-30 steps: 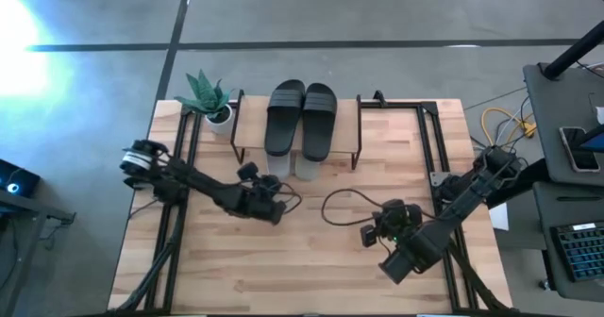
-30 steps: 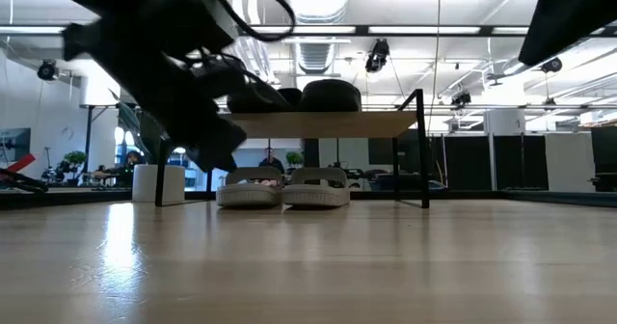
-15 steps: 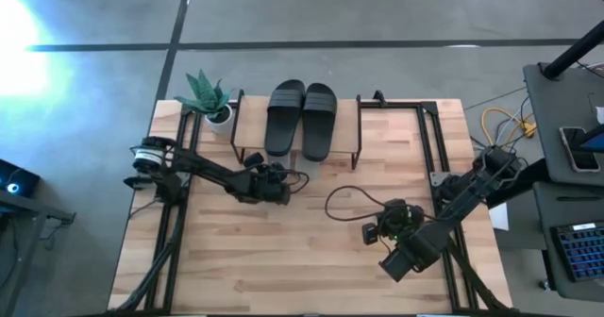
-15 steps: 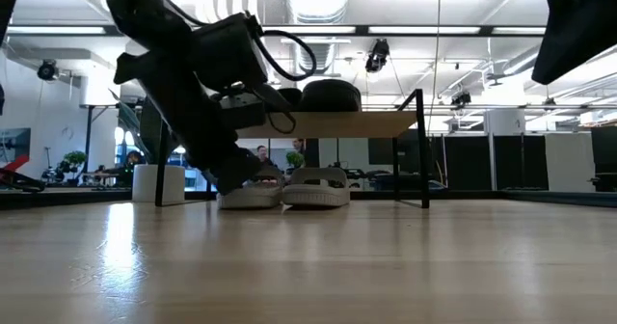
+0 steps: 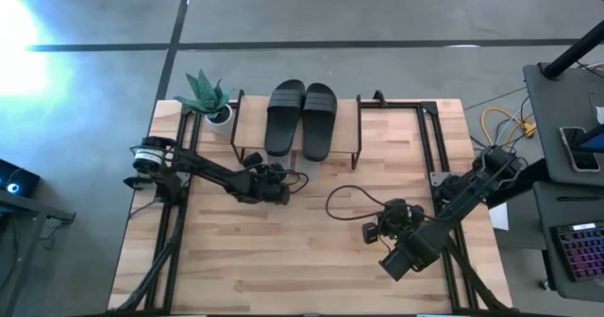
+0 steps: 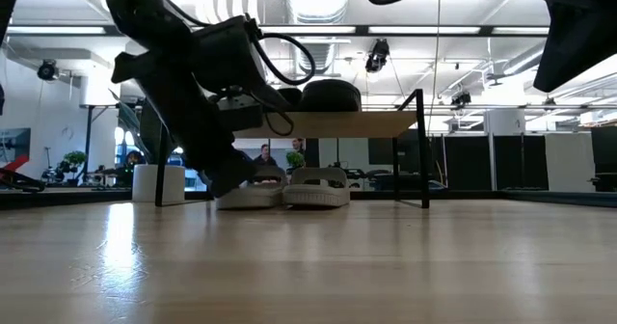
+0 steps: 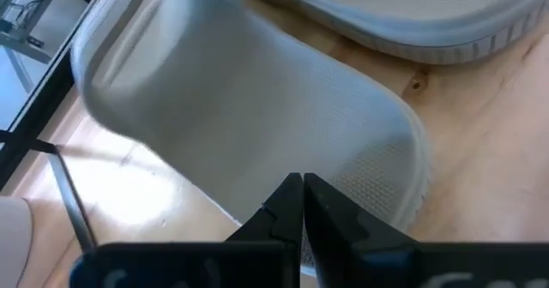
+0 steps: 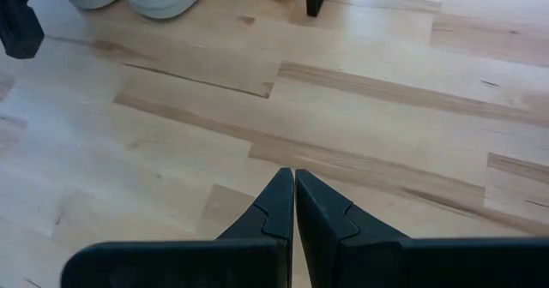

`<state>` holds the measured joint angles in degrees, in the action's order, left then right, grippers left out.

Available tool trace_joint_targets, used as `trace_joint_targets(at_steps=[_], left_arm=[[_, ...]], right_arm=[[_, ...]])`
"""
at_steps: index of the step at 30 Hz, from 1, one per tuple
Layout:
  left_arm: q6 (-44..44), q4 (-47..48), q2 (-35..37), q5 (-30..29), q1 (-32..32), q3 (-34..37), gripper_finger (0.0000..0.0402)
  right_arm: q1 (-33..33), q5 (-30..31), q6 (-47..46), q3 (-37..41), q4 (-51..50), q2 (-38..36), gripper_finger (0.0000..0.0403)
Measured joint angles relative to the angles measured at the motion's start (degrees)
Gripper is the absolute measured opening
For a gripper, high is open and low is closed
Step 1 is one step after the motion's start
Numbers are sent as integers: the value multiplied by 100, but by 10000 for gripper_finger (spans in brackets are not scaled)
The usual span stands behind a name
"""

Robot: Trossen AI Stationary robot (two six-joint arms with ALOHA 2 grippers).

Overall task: Pick and place slides into the shelf
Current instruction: Put the gray slippers under the shelf, then return to Home Position

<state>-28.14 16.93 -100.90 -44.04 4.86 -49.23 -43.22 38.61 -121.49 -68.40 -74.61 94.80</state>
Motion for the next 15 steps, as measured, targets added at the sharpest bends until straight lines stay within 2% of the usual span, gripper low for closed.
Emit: trace_joint_targets(at_steps=[8,15], left_arm=[[187,51,439,-569,-4,-101,0],[434,183,933,-598,50,-175,0]], right_arm=[[1,0,0,0,61,0,9],[0,7,0,7,146,0,9]])
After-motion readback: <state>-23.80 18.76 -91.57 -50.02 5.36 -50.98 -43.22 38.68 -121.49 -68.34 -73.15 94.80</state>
